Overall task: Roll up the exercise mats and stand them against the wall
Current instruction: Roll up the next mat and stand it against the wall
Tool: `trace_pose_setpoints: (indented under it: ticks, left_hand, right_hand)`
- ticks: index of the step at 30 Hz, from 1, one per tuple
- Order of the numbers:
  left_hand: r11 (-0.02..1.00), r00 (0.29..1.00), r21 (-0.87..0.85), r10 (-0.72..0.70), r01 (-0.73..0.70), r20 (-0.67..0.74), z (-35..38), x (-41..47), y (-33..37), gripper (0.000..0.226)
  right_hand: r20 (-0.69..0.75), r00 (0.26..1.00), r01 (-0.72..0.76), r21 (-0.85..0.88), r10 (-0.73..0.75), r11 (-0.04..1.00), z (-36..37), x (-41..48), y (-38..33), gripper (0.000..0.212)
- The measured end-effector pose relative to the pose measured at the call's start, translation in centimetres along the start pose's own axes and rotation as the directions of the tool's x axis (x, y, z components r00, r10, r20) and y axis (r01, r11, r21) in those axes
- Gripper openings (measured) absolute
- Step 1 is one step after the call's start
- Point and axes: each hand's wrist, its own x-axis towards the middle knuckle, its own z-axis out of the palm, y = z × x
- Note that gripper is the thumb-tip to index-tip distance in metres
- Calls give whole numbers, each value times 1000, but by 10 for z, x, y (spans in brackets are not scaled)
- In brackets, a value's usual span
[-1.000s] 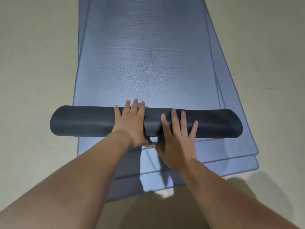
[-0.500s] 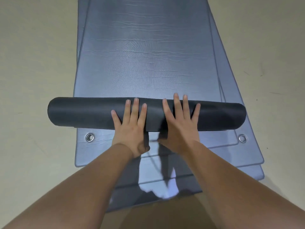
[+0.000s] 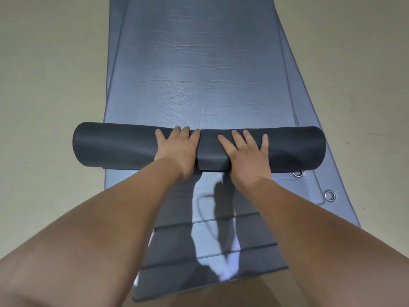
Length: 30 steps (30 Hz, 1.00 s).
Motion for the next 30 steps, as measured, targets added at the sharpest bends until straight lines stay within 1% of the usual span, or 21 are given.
trace_pose_setpoints:
  ticks: [2, 5, 8, 10, 11, 12, 13, 14, 15, 16, 17, 18, 19, 21, 23, 24, 25, 26, 27, 28, 30]
  left_hand:
    - [1000, 999, -4, 15, -15, 48, -7, -4, 1, 92]
    - [998, 980, -17, 55, -52, 189, -16, -22, 2, 77]
    - [989, 916, -136, 112, -64, 384, -17, -43, -4, 70]
    - [965, 863, -259, 159, -34, 479, -13, -53, -9, 70]
    - [952, 848, -304, 181, -25, 498, -12, -56, -11, 70]
    - [942, 840, -335, 200, -23, 504, -12, -58, -12, 70]
    - [933, 837, -361, 213, -21, 504, -13, -59, -13, 69]
    - [923, 839, -383, 221, -15, 498, -14, -59, -15, 69]
    - [916, 843, -401, 222, -9, 490, -13, -59, -17, 70]
    - [909, 850, -416, 221, -2, 478, -12, -60, -18, 72]
    - [909, 861, -418, 212, 1, 462, -10, -62, -18, 74]
    - [920, 877, -392, 196, -9, 438, -9, -66, -17, 78]
    - [940, 895, -341, 179, -32, 408, -6, -70, -16, 85]
    - [972, 935, -218, 154, -85, 321, 0, -80, -14, 107]
    - [984, 982, -137, 131, -112, 136, 6, -91, -12, 118]
    - [989, 994, -102, 107, -105, 10, 11, -98, -13, 116]
    - [993, 989, -82, 76, -87, -129, 19, -107, -13, 111]
    - [994, 965, -80, 57, -80, -256, 29, -118, -13, 105]
    - [993, 939, -75, 62, -93, -339, 41, -129, -12, 98]
    - [991, 928, -61, 88, -118, -361, 52, -139, -9, 94]
    - [989, 936, -11, 138, -149, -324, 74, -148, -4, 95]
  right_hand:
    - [51, 999, -1, 3, 1, 1000, -6, -4, 1, 99]
    - [148, 989, 5, 85, -18, 996, -13, -20, -2, 99]
    - [246, 967, 22, 175, -66, 984, -18, -44, -9, 91]
    - [301, 951, 9, 201, -71, 980, -19, -63, -15, 96]
    - [284, 957, -1, 206, -59, 978, -15, -75, -19, 100]
    - [214, 976, 0, 196, -42, 981, -9, -88, -24, 105]
    - [108, 994, 5, 167, -24, 986, 1, -102, -30, 111]
    - [32, 999, 1, 143, -5, 990, 10, -114, -35, 119]
    - [6, 1000, -23, 131, 23, 991, 18, -124, -37, 129]
    - [-2, 999, -38, 121, 39, 992, 25, -129, -39, 140]
    - [47, 998, -40, 121, 35, 992, 28, -132, -38, 150]
    - [70, 997, -23, 122, 15, 992, 31, -133, -36, 154]
    - [96, 995, -14, 128, 1, 992, 30, -133, -34, 154]
    - [125, 992, -16, 114, 2, 993, 26, -125, -33, 152]
    - [138, 990, -23, 111, 7, 994, 20, -113, -33, 153]
    - [132, 991, -25, 116, 9, 993, 17, -106, -33, 151]
    - [131, 991, -27, 110, 12, 994, 14, -99, -32, 149]
    - [130, 991, -28, 104, 15, 994, 10, -92, -31, 148]
    - [127, 992, -29, 100, 16, 995, 8, -85, -30, 147]
    - [128, 992, -29, 92, 17, 995, 5, -78, -29, 146]
    - [147, 989, -33, 70, 22, 997, -3, -65, -28, 148]
